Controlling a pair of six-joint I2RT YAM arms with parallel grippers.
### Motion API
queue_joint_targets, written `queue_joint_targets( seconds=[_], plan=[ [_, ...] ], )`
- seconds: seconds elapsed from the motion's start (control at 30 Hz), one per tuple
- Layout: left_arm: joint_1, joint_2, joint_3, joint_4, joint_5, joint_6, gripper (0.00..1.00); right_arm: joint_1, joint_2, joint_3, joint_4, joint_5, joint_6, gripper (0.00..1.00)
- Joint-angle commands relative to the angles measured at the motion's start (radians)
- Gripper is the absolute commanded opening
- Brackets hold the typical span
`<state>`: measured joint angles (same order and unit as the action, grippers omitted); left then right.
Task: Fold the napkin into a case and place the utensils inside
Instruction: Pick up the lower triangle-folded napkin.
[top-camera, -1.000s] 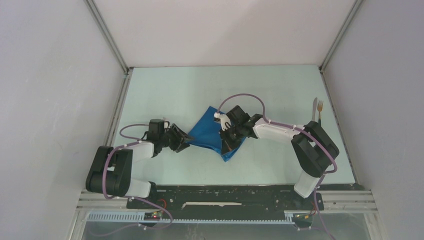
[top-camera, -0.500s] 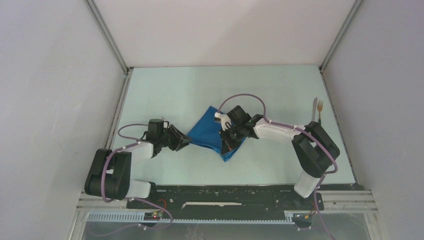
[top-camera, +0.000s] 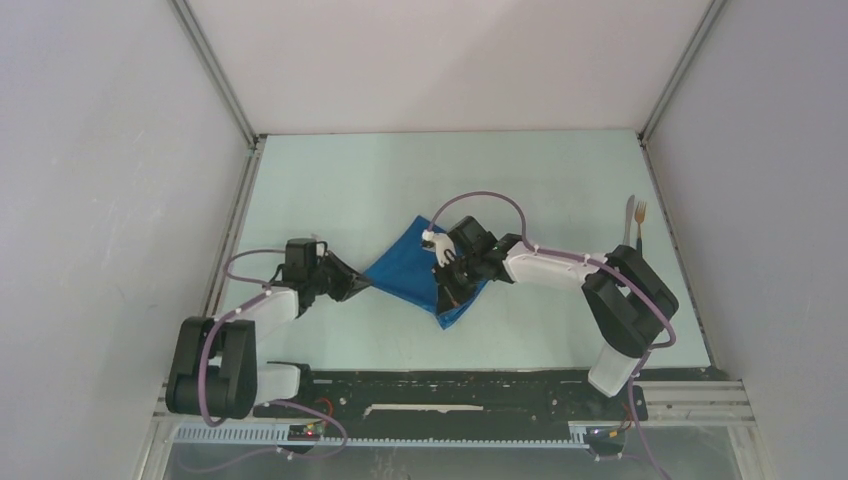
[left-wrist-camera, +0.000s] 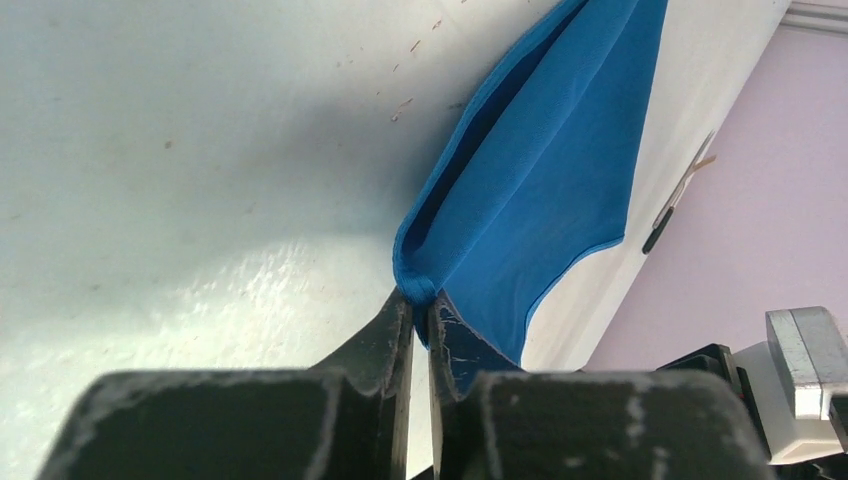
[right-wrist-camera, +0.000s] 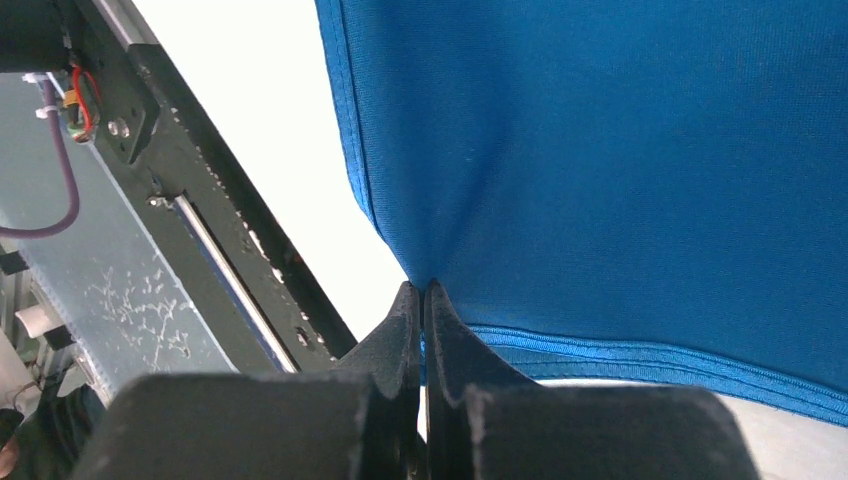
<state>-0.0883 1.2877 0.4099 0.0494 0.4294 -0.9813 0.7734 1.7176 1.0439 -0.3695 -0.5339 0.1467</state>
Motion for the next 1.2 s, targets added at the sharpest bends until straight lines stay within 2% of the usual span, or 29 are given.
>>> queue_joint_targets(
  seconds=[0.0, 0.27, 0.4, 0.63, 0.97, 1.17],
  plan=[
    [0.055, -0.095, 0.027, -0.133, -0.016, 0.081, 0.09, 0.039, -0.035, -0.017, 0.023, -0.039, 0.037, 0.00],
    [0.075, -0.136, 0.113, -0.314, -0.048, 0.134, 0.01, 0.059, 0.004, -0.024, 0.112, -0.123, 0.105, 0.00],
    [0.059, -0.062, 0.208, -0.356, -0.077, 0.125, 0.00, 0.010, 0.030, -0.040, 0.153, -0.182, 0.152, 0.00],
    [-0.069, 0.114, 0.392, -0.468, -0.179, 0.086, 0.00, -0.068, 0.054, -0.077, 0.192, -0.245, 0.185, 0.00],
    [-0.137, 0.167, 0.490, -0.572, -0.338, -0.020, 0.00, -0.116, 0.045, -0.111, 0.219, -0.291, 0.192, 0.00],
    [-0.102, 0.102, 0.442, -0.594, -0.364, -0.006, 0.00, -0.072, 0.047, -0.112, 0.247, -0.284, 0.218, 0.00]
  ],
)
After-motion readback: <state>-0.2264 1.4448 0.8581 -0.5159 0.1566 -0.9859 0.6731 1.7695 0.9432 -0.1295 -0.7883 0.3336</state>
